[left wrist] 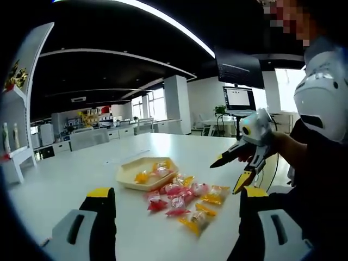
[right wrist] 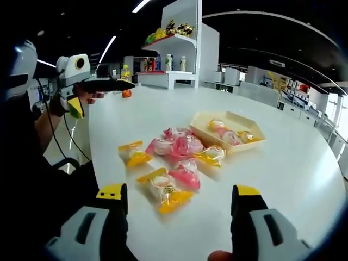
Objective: Pick up the marshmallows scattered on the table and place them into the bowl on the table
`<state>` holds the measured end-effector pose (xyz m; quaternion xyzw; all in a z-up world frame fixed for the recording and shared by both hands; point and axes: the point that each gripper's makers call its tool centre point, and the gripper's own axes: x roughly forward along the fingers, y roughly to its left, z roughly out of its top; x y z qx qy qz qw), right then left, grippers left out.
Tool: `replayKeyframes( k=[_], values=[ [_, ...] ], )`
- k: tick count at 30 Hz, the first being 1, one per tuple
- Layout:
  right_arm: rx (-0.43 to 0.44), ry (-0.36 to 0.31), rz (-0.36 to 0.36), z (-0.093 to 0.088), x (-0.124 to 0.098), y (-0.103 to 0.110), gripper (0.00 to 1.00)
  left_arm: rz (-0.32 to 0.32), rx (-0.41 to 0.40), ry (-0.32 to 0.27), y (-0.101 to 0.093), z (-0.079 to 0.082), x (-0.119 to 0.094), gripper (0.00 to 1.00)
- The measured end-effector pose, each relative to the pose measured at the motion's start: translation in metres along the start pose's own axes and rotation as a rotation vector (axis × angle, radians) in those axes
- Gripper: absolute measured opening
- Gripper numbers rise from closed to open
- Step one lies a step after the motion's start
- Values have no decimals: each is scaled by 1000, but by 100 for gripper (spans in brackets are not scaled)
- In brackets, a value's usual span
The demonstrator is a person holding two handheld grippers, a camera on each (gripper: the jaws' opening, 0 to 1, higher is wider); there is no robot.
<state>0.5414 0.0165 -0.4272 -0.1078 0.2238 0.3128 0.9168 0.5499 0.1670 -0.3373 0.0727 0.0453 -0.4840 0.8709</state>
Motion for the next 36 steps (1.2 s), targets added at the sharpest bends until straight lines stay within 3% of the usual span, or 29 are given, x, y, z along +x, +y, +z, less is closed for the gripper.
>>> replayKeyframes(
  k=[18,27,36],
  values=[
    [114,28,53,-13,17,10,66,-4,24,-3,0,-2,4,92],
    [120,39,71,-15,23,18,60,-6,33,3,-1,-4,5,90],
    [78,40,38,-18,25,15,49,-8,47,4,-4,-1,3,90]
  ],
)
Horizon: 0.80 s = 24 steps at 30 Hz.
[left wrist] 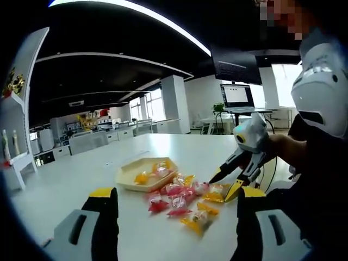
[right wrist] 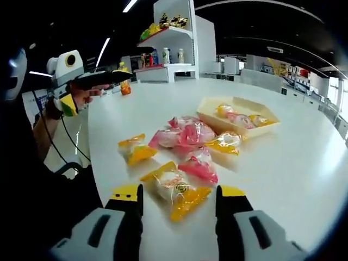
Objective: Pick up the marshmallows scattered on the table and place them into the bowl on the table
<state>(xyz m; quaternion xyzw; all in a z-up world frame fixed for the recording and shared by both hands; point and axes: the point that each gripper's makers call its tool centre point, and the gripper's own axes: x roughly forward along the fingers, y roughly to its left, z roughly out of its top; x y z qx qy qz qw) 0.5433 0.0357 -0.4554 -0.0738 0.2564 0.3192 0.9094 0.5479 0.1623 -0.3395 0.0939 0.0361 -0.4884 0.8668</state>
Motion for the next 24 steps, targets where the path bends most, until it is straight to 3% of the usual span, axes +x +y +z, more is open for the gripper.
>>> replayKeyframes(
  k=[6,24],
  values=[
    [-21,-12,-10,0,0,-2,36,-13,29,-1,-6,6,-3,90],
    [-8,-18,37,0,-4,8,30,-1,58,21,-7,2,0,89]
  ],
)
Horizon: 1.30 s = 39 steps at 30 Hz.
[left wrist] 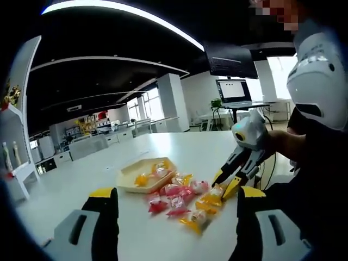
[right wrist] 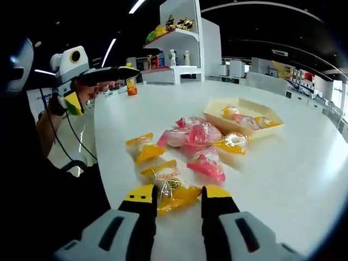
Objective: Pick up the marshmallows scattered on the table and place them into the bowl on the table
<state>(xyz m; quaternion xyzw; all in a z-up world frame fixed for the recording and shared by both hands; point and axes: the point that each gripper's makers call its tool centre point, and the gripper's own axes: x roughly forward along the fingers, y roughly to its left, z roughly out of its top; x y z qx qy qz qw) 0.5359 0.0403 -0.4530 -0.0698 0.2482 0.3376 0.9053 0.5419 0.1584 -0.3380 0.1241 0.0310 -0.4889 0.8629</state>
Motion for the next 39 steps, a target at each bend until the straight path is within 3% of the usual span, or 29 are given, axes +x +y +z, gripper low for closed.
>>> replayKeyframes(
  k=[23,39],
  values=[
    [25,-31,28,12,-12,10,29,0,3,11,1,-3,6,89],
    [29,-73,1,26,-24,-1,29,4,5,14,2,-4,6,89]
  ],
)
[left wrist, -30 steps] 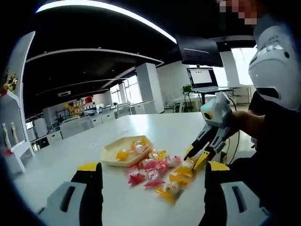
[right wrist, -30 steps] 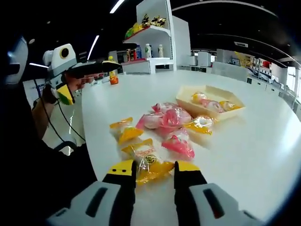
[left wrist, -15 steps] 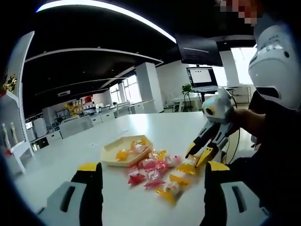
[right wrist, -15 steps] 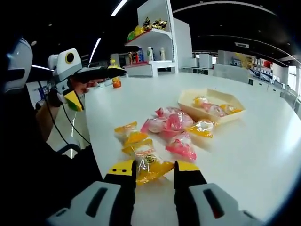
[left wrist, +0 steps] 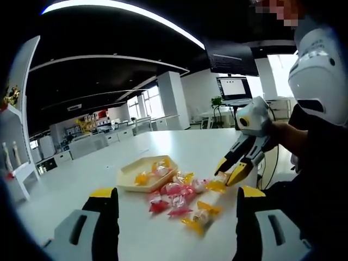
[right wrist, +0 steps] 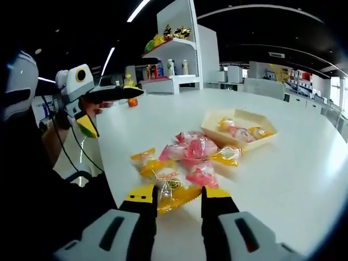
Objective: Pick up the marshmallows scattered on the table and place them into the bowl on the table
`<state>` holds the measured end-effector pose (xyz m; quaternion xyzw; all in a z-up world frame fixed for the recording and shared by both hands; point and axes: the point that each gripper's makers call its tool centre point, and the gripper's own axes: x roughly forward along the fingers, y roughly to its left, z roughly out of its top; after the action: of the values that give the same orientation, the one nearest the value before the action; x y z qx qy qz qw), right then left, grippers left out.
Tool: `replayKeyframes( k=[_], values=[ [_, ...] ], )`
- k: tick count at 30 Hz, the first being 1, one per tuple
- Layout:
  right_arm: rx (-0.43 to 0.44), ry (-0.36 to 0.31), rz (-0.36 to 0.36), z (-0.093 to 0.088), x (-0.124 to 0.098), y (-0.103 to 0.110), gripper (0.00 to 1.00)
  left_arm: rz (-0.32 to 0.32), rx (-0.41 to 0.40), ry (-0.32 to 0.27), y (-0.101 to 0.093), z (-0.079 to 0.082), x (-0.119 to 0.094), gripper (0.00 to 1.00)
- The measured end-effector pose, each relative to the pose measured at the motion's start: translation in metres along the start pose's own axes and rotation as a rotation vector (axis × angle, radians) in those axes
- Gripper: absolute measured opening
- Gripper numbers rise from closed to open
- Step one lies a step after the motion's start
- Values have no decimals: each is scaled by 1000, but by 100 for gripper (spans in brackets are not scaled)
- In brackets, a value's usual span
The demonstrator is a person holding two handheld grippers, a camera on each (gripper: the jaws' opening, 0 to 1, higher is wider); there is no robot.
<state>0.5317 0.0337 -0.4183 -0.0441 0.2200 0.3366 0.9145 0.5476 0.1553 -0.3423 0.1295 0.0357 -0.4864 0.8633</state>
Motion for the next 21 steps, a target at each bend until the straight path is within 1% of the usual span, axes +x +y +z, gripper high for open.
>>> replayKeyframes(
  k=[5,15,18,21],
  values=[
    [2,-20,-20,7,-5,-7,29,7,0,-4,2,1,-2,89],
    [-2,-47,-70,19,-19,-24,29,-2,1,-12,0,2,-1,89],
    [8,-61,-71,23,-23,-27,29,-6,-9,-13,-1,0,0,89],
    [7,-77,-91,30,-30,-34,29,-5,-7,-7,0,-3,1,89]
  ],
)
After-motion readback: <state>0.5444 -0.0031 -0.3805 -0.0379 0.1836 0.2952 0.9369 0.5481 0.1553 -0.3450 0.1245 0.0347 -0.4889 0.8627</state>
